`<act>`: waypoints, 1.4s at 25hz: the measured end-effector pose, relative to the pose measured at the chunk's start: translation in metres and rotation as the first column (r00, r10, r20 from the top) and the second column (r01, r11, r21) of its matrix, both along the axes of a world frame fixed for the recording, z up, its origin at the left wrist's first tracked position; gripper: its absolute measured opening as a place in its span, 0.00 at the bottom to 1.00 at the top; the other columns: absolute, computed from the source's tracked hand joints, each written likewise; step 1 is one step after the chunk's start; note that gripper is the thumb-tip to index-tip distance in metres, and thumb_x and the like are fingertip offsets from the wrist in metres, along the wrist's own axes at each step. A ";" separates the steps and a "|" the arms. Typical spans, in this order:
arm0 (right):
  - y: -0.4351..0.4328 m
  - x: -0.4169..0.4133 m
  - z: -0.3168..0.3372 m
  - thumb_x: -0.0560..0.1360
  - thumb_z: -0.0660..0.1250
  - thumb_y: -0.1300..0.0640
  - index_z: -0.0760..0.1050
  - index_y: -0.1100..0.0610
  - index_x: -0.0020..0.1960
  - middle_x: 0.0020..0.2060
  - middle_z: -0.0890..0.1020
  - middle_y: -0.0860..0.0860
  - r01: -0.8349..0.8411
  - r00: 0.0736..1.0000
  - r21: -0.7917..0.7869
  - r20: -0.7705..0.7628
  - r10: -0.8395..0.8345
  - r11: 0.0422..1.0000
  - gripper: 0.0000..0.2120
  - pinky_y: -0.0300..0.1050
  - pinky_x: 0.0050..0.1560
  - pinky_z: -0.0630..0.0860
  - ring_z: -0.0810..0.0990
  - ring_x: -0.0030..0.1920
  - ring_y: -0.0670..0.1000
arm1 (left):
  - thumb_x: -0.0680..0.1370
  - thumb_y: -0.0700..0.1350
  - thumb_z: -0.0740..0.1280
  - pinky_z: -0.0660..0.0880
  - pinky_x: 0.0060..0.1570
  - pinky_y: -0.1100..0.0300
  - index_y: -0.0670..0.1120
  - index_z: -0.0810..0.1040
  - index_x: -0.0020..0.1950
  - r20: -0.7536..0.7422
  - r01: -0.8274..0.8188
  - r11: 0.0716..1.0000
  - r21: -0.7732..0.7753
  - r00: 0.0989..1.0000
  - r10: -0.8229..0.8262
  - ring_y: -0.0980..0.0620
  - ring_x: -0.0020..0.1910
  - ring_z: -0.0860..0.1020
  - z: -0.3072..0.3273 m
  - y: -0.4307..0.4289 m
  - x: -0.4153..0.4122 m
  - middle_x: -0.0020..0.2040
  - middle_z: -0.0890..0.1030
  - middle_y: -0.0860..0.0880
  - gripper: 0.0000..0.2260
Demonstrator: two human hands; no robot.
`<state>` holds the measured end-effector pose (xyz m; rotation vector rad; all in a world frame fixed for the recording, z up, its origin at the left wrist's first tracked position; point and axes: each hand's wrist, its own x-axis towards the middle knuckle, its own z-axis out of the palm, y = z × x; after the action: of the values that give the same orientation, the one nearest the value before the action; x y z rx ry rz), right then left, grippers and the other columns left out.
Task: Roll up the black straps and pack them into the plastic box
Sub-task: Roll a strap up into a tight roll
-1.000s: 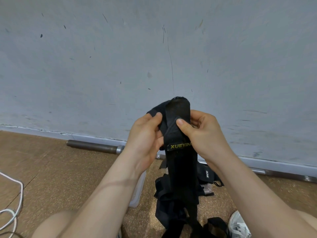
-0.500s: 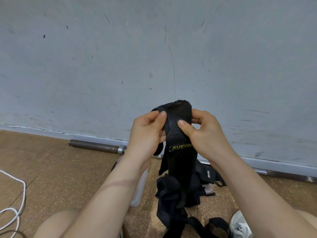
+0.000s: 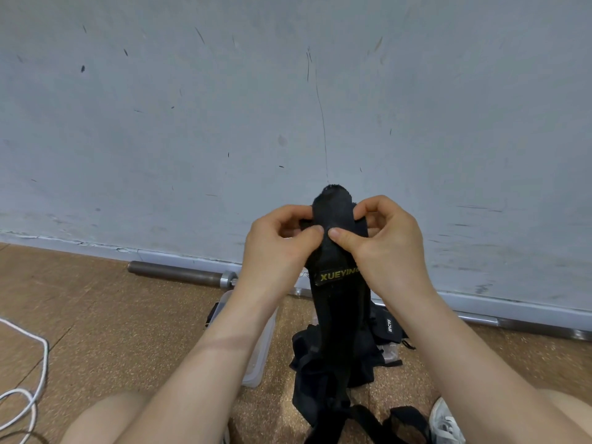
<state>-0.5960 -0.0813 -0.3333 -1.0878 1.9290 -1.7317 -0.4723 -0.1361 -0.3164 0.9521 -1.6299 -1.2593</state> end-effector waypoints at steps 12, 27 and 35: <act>0.004 0.016 0.002 0.72 0.75 0.55 0.71 0.50 0.45 0.36 0.77 0.47 0.054 0.953 -0.071 -0.293 -0.073 0.996 0.12 0.50 0.39 0.76 0.78 0.35 0.52 | 0.73 0.35 0.73 0.73 0.28 0.63 0.49 0.74 0.47 -0.085 -0.216 0.976 -0.009 0.973 0.215 0.56 0.27 0.76 -0.001 0.001 0.002 0.32 0.80 0.52 0.12; 0.014 0.009 0.012 0.78 0.66 0.53 0.79 0.47 0.58 0.50 0.76 0.48 0.103 0.808 0.268 -0.584 0.076 0.958 0.10 0.44 0.45 0.68 0.76 0.52 0.52 | 0.73 0.35 0.73 0.82 0.49 0.53 0.55 0.76 0.66 0.110 0.008 0.997 -0.072 0.994 0.000 0.54 0.45 0.83 -0.010 0.003 0.000 0.51 0.83 0.50 0.25; 0.019 0.004 0.013 0.74 0.64 0.51 0.82 0.50 0.50 0.42 0.86 0.49 -0.481 0.870 0.381 0.099 0.482 0.790 0.10 0.52 0.54 0.80 0.84 0.47 0.53 | 0.76 0.31 0.64 0.82 0.42 0.55 0.59 0.67 0.65 -0.096 0.051 0.996 0.069 0.994 -0.044 0.49 0.40 0.82 -0.005 0.018 -0.007 0.58 0.78 0.50 0.27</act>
<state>-0.5919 -0.0621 -0.3207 -1.2773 1.6948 -1.0090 -0.4789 -0.1177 -0.3216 0.8878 -1.5512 -1.3819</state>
